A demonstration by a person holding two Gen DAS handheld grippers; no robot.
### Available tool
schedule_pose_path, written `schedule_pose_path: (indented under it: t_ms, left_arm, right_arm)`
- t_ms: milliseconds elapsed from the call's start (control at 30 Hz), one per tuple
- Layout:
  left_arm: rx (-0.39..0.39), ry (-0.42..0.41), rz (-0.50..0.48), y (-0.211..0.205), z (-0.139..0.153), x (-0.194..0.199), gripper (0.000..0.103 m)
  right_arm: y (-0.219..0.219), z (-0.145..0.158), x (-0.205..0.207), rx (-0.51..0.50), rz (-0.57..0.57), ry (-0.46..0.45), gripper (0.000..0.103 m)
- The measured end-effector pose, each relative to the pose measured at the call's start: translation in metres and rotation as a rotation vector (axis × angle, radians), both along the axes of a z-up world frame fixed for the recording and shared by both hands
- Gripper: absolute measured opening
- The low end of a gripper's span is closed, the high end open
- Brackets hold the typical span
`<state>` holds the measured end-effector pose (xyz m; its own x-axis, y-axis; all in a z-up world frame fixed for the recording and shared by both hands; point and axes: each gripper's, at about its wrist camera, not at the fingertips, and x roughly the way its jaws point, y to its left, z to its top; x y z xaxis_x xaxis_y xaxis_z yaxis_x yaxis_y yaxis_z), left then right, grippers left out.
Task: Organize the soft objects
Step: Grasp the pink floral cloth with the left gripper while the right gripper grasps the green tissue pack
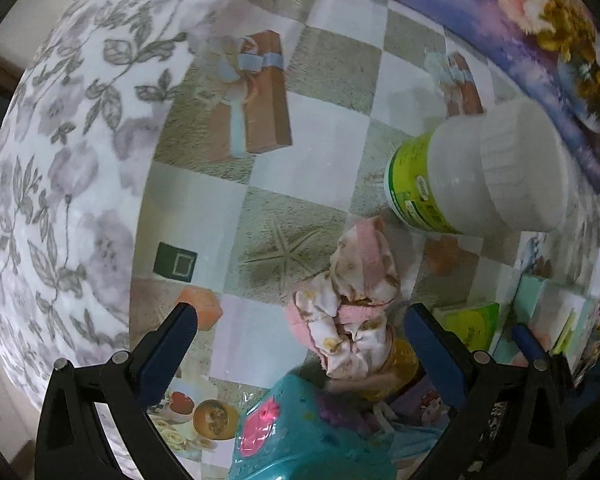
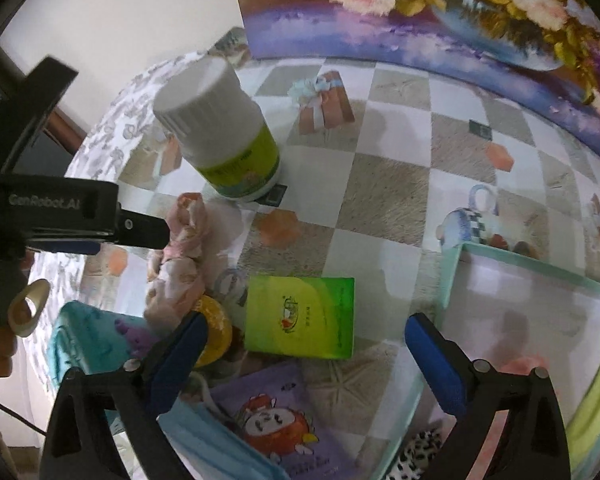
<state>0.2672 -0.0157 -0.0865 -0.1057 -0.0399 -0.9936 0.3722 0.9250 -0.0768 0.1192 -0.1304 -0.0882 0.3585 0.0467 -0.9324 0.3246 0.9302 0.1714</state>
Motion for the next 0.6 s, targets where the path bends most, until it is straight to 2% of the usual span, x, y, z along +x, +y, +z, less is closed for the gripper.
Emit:
schedule_pose_path:
  t_ms: [200, 267, 433, 500, 533, 600]
  left_arm:
    - [0.079, -0.047, -0.068, -0.022, -0.002, -0.006, 0.1]
    - [0.083, -0.045, -0.074, -0.026, -0.003, -0.007, 0.09]
    - [0.111, -0.051, -0.078, -0.043, -0.011, -0.011, 0.077]
    - [0.117, -0.044, -0.073, -0.051, -0.018, -0.015, 0.064]
    - [0.113, -0.04, -0.069, -0.049, -0.021, -0.017, 0.054]
    - [0.101, -0.029, -0.06, -0.051, -0.025, -0.019, 0.046]
  right_arm:
    - [0.0, -0.013, 0.008, 0.0, 0.0, 0.022, 0.09]
    - [0.0, -0.016, 0.009, 0.003, 0.0, 0.027, 0.086]
    - [0.002, -0.021, 0.011, 0.03, 0.005, 0.025, 0.075]
    - [0.003, -0.022, 0.011, 0.032, 0.009, 0.022, 0.068]
    - [0.003, -0.021, 0.012, 0.029, 0.012, 0.022, 0.068]
    - [0.005, -0.022, 0.011, 0.027, 0.015, 0.022, 0.067]
